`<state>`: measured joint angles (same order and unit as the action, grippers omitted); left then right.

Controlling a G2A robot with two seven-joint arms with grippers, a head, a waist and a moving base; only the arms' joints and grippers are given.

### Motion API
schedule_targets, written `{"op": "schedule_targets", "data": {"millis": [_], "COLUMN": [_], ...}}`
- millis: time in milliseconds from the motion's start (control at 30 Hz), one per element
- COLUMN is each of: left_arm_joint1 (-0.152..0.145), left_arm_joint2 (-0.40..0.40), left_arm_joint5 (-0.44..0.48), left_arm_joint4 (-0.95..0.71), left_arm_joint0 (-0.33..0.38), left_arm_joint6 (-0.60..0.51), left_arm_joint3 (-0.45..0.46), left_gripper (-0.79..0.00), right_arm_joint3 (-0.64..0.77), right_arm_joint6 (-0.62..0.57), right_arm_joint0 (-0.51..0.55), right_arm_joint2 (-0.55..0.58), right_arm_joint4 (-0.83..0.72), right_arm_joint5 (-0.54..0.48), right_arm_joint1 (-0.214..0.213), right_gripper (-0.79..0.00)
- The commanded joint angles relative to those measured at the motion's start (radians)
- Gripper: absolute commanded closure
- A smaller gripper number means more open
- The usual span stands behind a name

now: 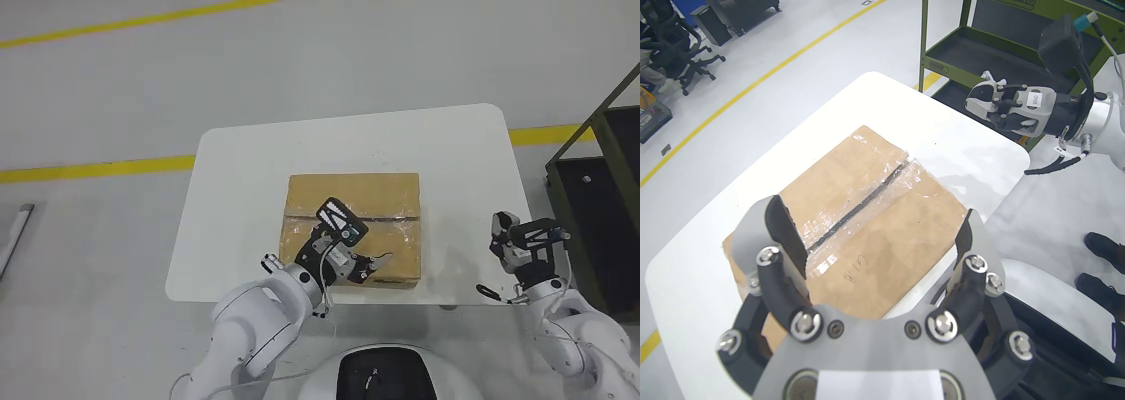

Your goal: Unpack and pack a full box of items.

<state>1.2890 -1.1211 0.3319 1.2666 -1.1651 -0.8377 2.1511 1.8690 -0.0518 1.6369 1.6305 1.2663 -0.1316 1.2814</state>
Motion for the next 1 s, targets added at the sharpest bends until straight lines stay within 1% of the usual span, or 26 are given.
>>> {"op": "schedule_targets", "data": {"millis": [0, 67, 167, 267, 300, 367, 467, 533, 633, 800, 933, 967], "left_arm_joint1": [0.0, 0.0, 0.0, 0.0, 0.001, 0.005, 0.015, 0.025, 0.039, 0.057, 0.063, 0.064], "left_arm_joint2": [0.0, 0.0, 0.0, 0.018, 0.032, 0.064, 0.129, 0.168, 0.231, 0.28, 0.296, 0.297], "left_arm_joint5": [0.0, 0.0, 0.0, 0.016, 0.036, 0.039, 0.049, 0.032, 0.039, 0.013, 0.003, -0.003], "left_arm_joint4": [0.0, 0.0, 0.0, 0.014, 0.029, 0.043, 0.078, 0.079, 0.106, 0.089, 0.121, 0.129], "left_arm_joint0": [0.0, 0.0, 0.0, -0.002, 0.013, 0.045, 0.113, 0.158, 0.217, 0.269, 0.292, 0.296], "left_arm_joint6": [0.0, 0.0, 0.0, 0.048, 0.054, 0.068, 0.04, 0.033, 0.002, -0.043, -0.077, -0.081], "left_arm_joint3": [0.0, 0.0, 0.0, -0.02, -0.031, -0.062, -0.128, -0.165, -0.222, -0.286, -0.32, -0.327], "left_gripper": [-0.785, -0.785, -0.785, -0.785, -0.785, -0.785, -0.785, -0.785, -0.785, -0.785, -0.717, -0.714], "right_arm_joint3": [0.003, 0.001, 0.0, 0.0, 0.0, 0.002, 0.004, 0.006, 0.009, 0.011, 0.011, 0.012], "right_arm_joint6": [0.001, 0.002, 0.002, 0.001, 0.001, 0.003, 0.003, 0.003, 0.004, 0.006, 0.007, 0.007], "right_arm_joint0": [0.007, 0.012, 0.014, 0.014, 0.014, 0.016, 0.018, 0.02, 0.023, 0.028, 0.029, 0.03], "right_arm_joint2": [0.003, 0.004, 0.005, -0.001, -0.003, -0.004, -0.004, -0.002, 0.003, 0.007, 0.008, 0.008], "right_arm_joint4": [-0.002, -0.035, -0.026, -0.013, -0.009, -0.005, -0.002, -0.003, -0.003, -0.006, -0.008, -0.008], "right_arm_joint5": [-0.004, -0.01, -0.016, -0.019, -0.019, -0.017, -0.015, -0.016, -0.013, -0.01, -0.007, -0.006], "right_arm_joint1": [-0.001, 0.0, -0.001, -0.002, -0.002, -0.002, -0.003, -0.003, -0.004, -0.005, -0.005, -0.005], "right_gripper": [0.0, 0.0, 0.0, 0.0, 0.0, 0.0, 0.0, 0.0, 0.0, 0.0, 0.0, 0.0]}}
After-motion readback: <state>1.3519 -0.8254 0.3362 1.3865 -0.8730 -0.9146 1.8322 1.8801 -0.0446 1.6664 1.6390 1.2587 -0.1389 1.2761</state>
